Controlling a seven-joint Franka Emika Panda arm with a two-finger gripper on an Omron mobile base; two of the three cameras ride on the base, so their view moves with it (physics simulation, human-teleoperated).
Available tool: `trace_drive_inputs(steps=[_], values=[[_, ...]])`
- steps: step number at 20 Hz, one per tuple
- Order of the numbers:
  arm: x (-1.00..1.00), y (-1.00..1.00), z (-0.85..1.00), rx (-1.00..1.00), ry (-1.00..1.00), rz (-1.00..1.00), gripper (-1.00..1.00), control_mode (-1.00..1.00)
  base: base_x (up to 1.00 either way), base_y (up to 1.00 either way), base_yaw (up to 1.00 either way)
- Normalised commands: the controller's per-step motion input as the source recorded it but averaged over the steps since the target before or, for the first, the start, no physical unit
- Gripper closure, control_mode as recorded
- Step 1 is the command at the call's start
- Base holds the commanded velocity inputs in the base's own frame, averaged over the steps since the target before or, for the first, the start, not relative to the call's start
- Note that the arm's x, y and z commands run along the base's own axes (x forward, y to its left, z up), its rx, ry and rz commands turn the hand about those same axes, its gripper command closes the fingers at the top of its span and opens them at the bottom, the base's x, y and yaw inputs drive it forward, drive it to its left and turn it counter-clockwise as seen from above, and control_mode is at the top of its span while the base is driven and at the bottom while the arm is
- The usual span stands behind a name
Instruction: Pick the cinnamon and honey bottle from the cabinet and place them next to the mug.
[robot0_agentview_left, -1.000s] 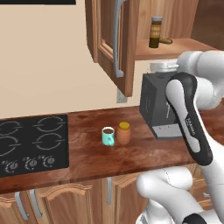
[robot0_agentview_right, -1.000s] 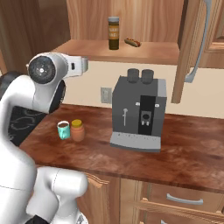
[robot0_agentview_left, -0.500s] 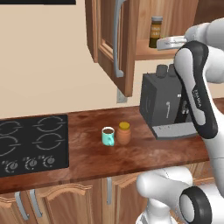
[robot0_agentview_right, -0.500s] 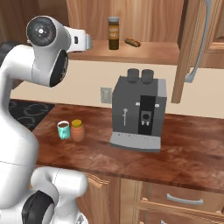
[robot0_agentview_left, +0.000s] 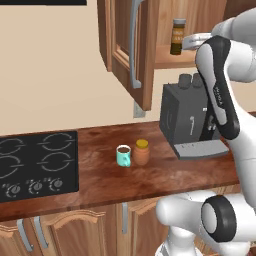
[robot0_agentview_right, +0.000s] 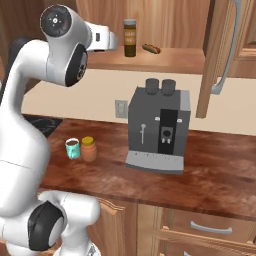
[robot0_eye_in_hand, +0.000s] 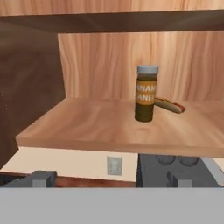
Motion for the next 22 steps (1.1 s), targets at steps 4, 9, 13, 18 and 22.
trace_drive_inputs(steps=[4,9,13,18,22], values=[[0.58,-0.33,0.00,-0.03,0.02,-0.17,-1.00,-1.00,0.00,0.00,0.00],[0.74,-0.16,0.00,0.00,0.03,-0.14,-1.00,-1.00,0.00,0.00,0.00],[0.74,-0.03,0.00,0.00,0.01,-0.04,-1.00,-1.00,0.00,0.00,0.00],[0.69,-0.01,-0.05,0.00,0.09,0.00,-1.00,-1.00,0.00,0.00,0.00],[0.68,-0.24,-0.10,0.00,0.10,0.01,-1.00,-1.00,0.00,0.00,0.00]])
